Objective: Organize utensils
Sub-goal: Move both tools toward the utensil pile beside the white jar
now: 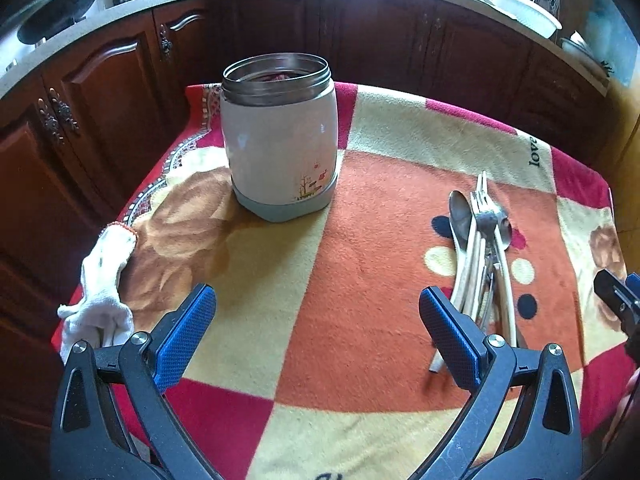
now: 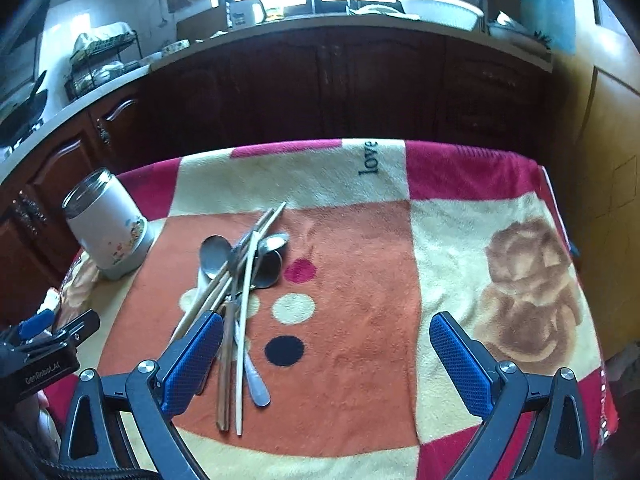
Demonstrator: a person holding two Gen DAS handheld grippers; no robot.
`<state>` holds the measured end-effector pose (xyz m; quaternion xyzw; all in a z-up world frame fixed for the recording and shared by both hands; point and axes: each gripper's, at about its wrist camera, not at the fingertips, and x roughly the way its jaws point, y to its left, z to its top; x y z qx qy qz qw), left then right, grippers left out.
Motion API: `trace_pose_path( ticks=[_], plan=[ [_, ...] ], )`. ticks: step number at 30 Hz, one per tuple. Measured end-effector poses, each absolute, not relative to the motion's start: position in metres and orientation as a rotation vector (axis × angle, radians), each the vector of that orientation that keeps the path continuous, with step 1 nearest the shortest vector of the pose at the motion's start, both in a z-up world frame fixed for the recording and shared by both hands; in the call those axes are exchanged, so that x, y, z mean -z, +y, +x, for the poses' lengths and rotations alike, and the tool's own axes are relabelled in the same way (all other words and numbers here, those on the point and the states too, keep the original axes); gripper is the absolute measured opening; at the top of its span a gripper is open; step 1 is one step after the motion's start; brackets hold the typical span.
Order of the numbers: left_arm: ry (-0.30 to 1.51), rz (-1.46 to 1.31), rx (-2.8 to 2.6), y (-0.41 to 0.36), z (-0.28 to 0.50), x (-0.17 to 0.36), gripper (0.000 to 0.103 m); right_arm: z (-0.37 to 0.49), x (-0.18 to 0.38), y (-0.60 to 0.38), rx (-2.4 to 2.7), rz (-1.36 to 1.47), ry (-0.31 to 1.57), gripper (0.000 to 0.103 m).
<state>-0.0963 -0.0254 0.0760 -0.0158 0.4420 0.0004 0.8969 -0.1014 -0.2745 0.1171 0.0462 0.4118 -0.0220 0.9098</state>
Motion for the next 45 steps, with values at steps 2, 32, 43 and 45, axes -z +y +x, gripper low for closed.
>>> trace_pose_path(
  ticks=[2, 32, 43, 45],
  plan=[
    [0.906, -0.027, -0.002, -0.027, -0.099, -0.079, 0.102, -0.104, -0.121, -0.27, 0.056, 0.062, 0.844, 0.103],
    [0.888, -0.04, 0.011, -0.037, -0.109, -0.089, 0.102, -0.112, -0.129, -0.259, 0.035, 0.022, 0.854, 0.103],
    [0.872, -0.038, 0.05, -0.047, -0.116, -0.1, 0.1, -0.113, -0.13, -0.259, 0.012, 0.038, 0.844, 0.103],
    [0.874, -0.038, 0.055, -0.048, -0.116, -0.101, 0.099, -0.113, -0.13, -0.256, 0.007, 0.022, 0.843, 0.103]
  ],
)
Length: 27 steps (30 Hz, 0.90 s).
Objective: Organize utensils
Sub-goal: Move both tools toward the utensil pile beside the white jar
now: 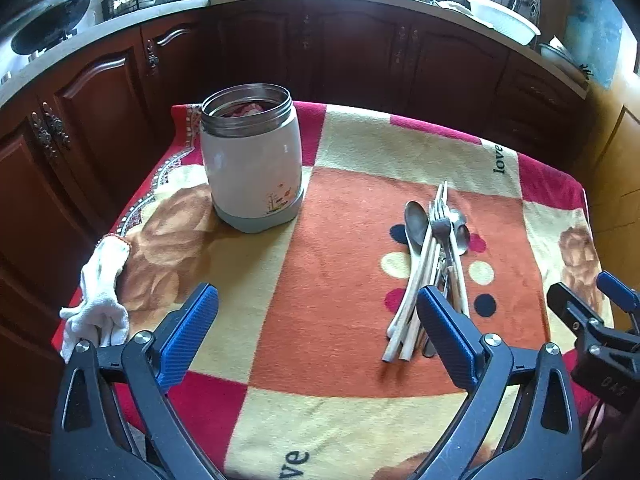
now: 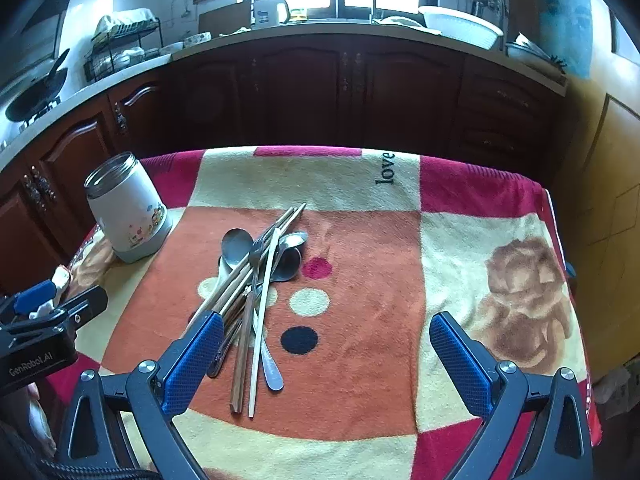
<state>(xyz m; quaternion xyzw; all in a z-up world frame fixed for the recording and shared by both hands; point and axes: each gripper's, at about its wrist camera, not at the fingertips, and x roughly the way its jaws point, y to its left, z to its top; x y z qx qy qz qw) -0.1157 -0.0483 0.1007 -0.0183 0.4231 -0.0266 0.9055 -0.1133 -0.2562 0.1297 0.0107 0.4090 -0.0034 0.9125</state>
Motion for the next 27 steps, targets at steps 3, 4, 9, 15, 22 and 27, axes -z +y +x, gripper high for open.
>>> trace_pose_path(
  ticks=[3, 4, 9, 15, 22, 27],
  plan=[
    [0.881, -0.031, 0.054, -0.05, -0.114, -0.1, 0.099, -0.114, -0.13, -0.253, -0.003, 0.006, 0.833, 0.103],
    [0.883, -0.029, 0.052, -0.05, -0.114, -0.099, 0.099, -0.115, -0.131, -0.252, -0.005, 0.004, 0.829, 0.103],
    [0.891, -0.038, 0.045, -0.048, -0.113, -0.098, 0.099, -0.113, -0.129, -0.25, -0.007, -0.007, 0.832, 0.103],
    [0.903, -0.036, 0.045, -0.047, -0.111, -0.094, 0.099, -0.112, -0.128, -0.25, -0.016, -0.001, 0.833, 0.103],
    [0.907, -0.03, 0.04, -0.047, -0.109, -0.092, 0.099, -0.11, -0.126, -0.249, -0.024, -0.011, 0.85, 0.103],
    [0.916, -0.032, 0.038, -0.045, -0.107, -0.09, 0.099, -0.108, -0.123, -0.251, -0.03, 0.018, 0.861, 0.103]
  ],
)
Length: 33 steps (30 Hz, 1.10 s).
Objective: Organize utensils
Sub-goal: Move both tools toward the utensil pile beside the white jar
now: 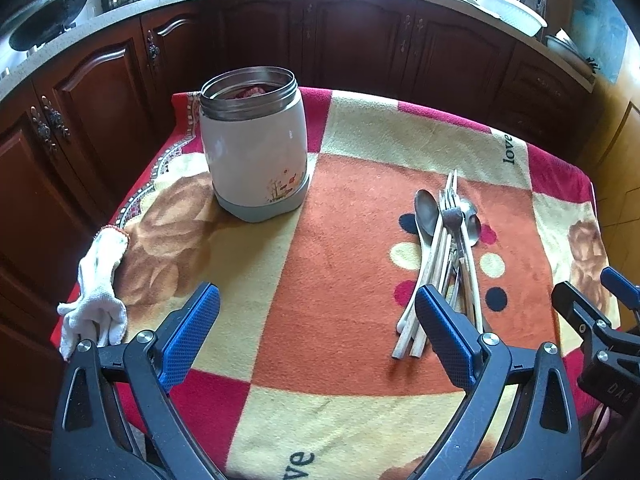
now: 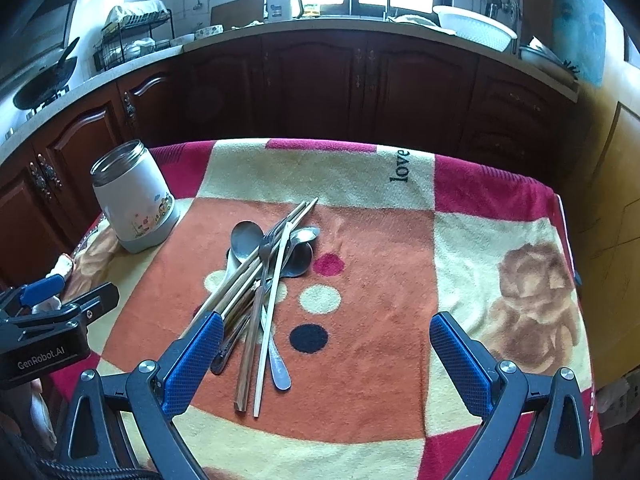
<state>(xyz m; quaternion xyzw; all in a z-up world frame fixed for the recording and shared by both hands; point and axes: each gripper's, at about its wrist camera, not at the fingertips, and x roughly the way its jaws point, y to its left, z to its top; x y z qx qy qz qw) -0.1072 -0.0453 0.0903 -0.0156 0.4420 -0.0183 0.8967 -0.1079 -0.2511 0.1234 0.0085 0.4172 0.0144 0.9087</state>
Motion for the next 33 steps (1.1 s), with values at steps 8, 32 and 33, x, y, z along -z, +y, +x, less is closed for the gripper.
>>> trace_pose_path(
  ticks=[8, 32, 33],
  plan=[
    [0.929, -0.037, 0.047, -0.046, -0.104, -0.089, 0.099, -0.102, -0.123, -0.254, -0.047, 0.034, 0.877, 0.099],
    [0.942, -0.006, 0.048, -0.052, -0.089, -0.083, 0.099, -0.073, -0.113, -0.251, -0.135, 0.068, 0.934, 0.086],
    [0.945, -0.005, 0.048, -0.052, -0.089, -0.082, 0.099, -0.071, -0.111, -0.25, -0.134, 0.069, 0.938, 0.086]
  ],
)
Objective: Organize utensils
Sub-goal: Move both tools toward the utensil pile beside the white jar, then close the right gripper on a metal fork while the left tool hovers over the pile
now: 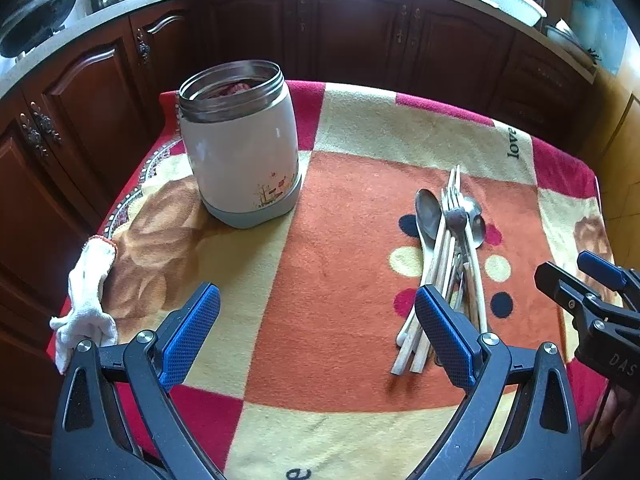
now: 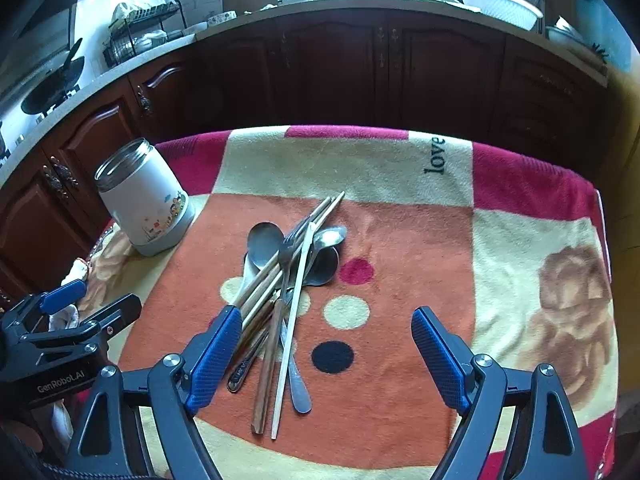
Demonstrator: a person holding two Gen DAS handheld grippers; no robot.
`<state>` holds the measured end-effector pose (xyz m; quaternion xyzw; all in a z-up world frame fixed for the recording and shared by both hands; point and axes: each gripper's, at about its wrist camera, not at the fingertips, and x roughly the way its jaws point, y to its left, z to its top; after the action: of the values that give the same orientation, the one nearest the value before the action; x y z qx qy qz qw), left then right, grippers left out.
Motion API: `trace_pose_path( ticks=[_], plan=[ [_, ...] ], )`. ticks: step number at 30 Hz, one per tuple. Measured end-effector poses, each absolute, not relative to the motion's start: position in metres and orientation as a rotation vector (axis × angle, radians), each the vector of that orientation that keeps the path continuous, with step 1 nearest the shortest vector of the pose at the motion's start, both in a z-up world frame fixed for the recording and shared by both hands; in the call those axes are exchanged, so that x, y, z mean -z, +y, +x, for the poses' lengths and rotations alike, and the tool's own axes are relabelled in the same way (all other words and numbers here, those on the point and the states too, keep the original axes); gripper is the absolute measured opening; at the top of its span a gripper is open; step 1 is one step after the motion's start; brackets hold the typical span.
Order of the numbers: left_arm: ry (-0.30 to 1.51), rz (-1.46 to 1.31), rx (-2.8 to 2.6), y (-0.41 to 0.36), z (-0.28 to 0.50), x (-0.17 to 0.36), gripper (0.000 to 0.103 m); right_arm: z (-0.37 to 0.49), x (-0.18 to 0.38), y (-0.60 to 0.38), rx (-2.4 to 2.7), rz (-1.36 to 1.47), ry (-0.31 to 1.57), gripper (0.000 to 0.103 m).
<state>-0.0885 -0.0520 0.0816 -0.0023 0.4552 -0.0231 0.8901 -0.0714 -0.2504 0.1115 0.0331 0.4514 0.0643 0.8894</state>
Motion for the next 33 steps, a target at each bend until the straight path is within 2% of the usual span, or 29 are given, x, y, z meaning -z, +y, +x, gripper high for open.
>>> trace_pose_path(
  ticks=[5, 10, 33],
  plan=[
    [0.963, -0.037, 0.036, -0.044, -0.084, -0.076, 0.099, -0.065, -0.105, -0.246, -0.153, 0.05, 0.948, 0.061],
    [0.975, -0.048, 0.028, -0.039, -0.078, -0.072, 0.099, -0.051, -0.096, -0.243, -0.195, 0.062, 0.963, 0.041],
    [1.042, -0.055, 0.052, -0.04, -0.045, -0.049, 0.099, 0.028, -0.052, -0.218, -0.388, 0.103, 1.058, 0.013]
  ],
)
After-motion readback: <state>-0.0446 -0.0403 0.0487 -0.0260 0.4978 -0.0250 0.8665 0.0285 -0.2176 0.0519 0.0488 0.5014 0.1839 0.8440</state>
